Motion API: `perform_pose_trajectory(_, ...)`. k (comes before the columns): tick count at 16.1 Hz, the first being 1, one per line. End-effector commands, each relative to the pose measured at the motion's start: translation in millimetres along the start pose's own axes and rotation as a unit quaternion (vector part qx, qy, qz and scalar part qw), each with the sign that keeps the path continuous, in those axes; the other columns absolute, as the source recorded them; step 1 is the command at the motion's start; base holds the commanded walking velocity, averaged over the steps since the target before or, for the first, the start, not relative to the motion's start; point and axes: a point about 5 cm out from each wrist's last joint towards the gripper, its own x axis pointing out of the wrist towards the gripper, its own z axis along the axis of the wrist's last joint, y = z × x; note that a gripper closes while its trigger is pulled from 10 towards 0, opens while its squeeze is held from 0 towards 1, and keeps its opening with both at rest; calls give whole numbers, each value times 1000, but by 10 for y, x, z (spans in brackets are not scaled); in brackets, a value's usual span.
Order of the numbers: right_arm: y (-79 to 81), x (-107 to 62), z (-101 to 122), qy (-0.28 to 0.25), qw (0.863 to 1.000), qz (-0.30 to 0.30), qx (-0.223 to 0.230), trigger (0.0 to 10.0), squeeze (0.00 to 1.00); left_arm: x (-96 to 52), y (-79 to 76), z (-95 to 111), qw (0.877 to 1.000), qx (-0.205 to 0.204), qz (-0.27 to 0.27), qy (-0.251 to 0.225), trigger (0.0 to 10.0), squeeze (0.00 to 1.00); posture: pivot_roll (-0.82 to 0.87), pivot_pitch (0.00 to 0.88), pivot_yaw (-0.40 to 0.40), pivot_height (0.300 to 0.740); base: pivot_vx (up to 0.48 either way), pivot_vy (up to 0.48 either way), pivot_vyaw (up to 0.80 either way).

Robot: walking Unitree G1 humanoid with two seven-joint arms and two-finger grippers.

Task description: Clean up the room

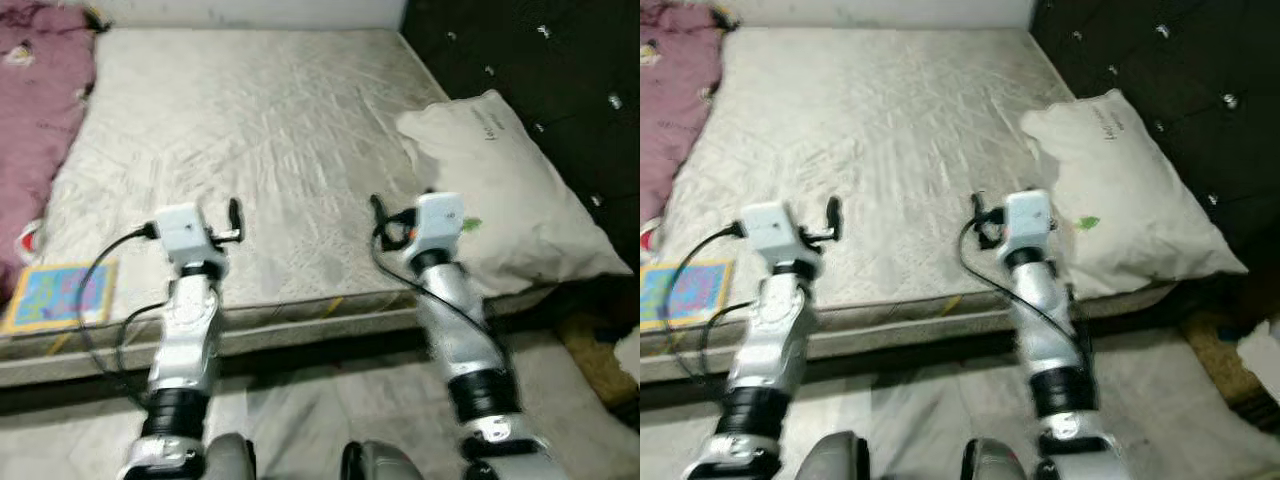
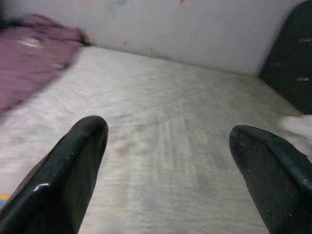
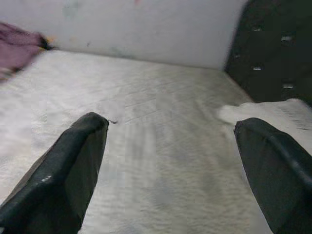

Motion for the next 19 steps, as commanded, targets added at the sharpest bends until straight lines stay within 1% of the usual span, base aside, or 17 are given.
perform_pose_trajectory(1,-64,-3,4,0,1000,-8,-7,10000,0,1,-38,16,1000,2,-1,-4,10000,0,19,93,-46,740,0,0,0)
perform_pose_trajectory(4,-60,-1,-1,1,1000,-5,-10,10000,0,-12,-67,44,1000,-8,-23,-14,10000,0,21,88,-45,740,0,0,0)
perform_pose_trajectory(8,-52,-1,-14,2,1000,-2,-14,10000,0,-16,-62,51,999,-9,-29,-19,10000,0,22,83,-44,740,0,0,0)
perform_pose_trajectory(19,-46,-14,-37,5,1000,0,-22,10000,0,-31,-67,56,999,-14,-36,-22,10000,0,22,96,-46,740,348,0,0)
